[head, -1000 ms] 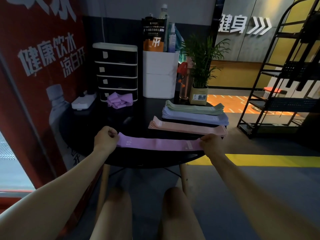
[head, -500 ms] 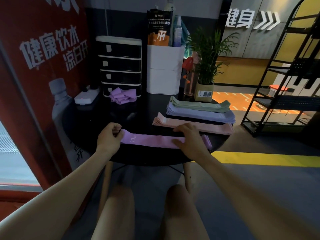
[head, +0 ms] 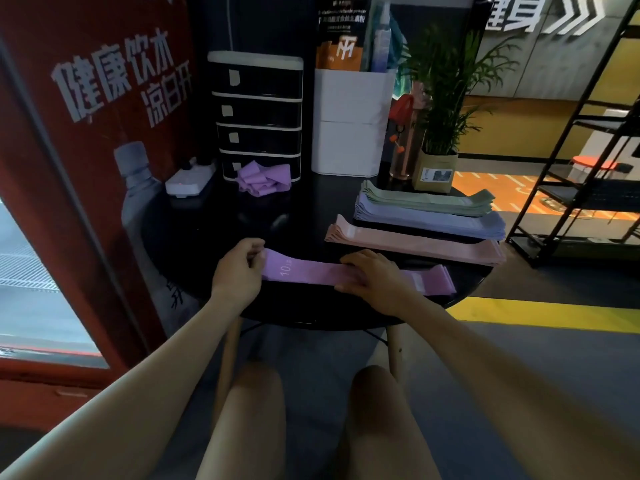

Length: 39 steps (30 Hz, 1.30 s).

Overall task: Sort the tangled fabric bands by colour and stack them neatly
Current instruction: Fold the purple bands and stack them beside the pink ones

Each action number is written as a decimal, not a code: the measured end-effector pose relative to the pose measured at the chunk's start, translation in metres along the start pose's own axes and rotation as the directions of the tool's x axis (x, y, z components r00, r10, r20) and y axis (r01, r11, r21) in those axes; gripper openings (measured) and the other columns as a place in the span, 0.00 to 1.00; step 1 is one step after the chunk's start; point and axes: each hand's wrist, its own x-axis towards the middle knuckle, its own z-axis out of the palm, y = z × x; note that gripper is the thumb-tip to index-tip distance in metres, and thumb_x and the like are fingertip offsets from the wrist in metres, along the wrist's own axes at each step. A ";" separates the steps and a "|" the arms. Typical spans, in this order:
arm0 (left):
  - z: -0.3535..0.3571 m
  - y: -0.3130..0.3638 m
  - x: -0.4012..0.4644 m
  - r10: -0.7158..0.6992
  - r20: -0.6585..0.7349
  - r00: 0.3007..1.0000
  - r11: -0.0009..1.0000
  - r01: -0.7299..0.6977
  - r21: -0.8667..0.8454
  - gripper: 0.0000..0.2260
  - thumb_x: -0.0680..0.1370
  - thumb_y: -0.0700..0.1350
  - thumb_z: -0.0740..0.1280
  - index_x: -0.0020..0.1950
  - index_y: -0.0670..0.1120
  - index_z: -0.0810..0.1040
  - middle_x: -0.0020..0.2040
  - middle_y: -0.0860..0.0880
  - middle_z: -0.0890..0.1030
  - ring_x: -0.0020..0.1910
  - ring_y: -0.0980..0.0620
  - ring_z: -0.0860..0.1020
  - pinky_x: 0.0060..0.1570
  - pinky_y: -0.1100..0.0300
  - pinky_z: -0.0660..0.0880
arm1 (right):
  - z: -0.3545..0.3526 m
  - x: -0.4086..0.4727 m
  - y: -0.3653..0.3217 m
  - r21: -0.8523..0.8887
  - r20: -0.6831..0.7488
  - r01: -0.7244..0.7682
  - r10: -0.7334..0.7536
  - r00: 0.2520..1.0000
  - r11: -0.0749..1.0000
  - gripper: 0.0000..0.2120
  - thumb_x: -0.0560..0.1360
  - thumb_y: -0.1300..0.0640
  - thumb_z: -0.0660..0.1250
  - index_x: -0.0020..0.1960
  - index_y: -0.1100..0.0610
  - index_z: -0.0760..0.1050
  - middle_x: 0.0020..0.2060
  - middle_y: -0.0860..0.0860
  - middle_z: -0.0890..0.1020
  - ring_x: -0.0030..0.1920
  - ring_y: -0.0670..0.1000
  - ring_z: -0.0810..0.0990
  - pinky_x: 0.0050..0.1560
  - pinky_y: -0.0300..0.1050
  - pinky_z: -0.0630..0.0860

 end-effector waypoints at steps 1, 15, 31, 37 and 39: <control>0.001 -0.001 0.001 -0.004 -0.001 1.000 1.000 0.004 0.010 0.13 0.80 0.43 0.61 0.64 0.45 0.74 0.60 0.48 0.78 0.58 0.52 0.74 0.54 0.64 0.67 | 0.000 -0.001 0.000 -0.004 -0.010 0.006 -0.006 1.000 1.000 0.26 0.74 0.43 0.66 0.69 0.52 0.68 0.66 0.51 0.71 0.66 0.54 0.69 0.67 0.51 0.64; -0.002 0.016 -0.001 0.121 -0.016 0.993 0.979 -0.117 0.166 0.17 0.79 0.50 0.61 0.66 0.45 0.72 0.65 0.46 0.71 0.63 0.48 0.71 0.59 0.58 0.68 | -0.021 -0.013 0.006 0.011 0.015 -0.016 0.016 1.000 1.000 0.31 0.71 0.43 0.69 0.70 0.51 0.67 0.67 0.51 0.69 0.68 0.53 0.66 0.69 0.53 0.62; 0.065 0.081 0.007 0.186 0.711 0.678 0.836 -0.490 0.248 0.28 0.73 0.53 0.71 0.70 0.48 0.68 0.67 0.50 0.70 0.65 0.53 0.69 0.65 0.61 0.66 | -0.060 -0.041 0.073 -0.061 0.110 -0.088 0.094 0.989 0.994 0.32 0.70 0.44 0.71 0.70 0.54 0.67 0.66 0.52 0.70 0.66 0.53 0.68 0.63 0.39 0.63; 0.065 0.072 0.006 0.244 0.690 0.681 0.879 -0.456 0.139 0.25 0.73 0.51 0.71 0.68 0.48 0.70 0.61 0.53 0.71 0.61 0.56 0.70 0.63 0.64 0.66 | -0.059 -0.039 0.076 -0.063 0.101 -0.043 0.049 0.994 0.997 0.30 0.70 0.43 0.71 0.67 0.54 0.70 0.62 0.52 0.72 0.63 0.54 0.69 0.64 0.44 0.65; 0.064 0.072 0.005 0.267 0.655 0.706 0.899 -0.428 0.094 0.23 0.74 0.50 0.70 0.68 0.48 0.71 0.60 0.55 0.69 0.61 0.59 0.69 0.60 0.70 0.65 | -0.061 -0.038 0.073 -0.112 0.080 -0.022 0.031 0.996 0.993 0.29 0.71 0.41 0.68 0.68 0.51 0.69 0.64 0.50 0.71 0.65 0.52 0.66 0.65 0.46 0.63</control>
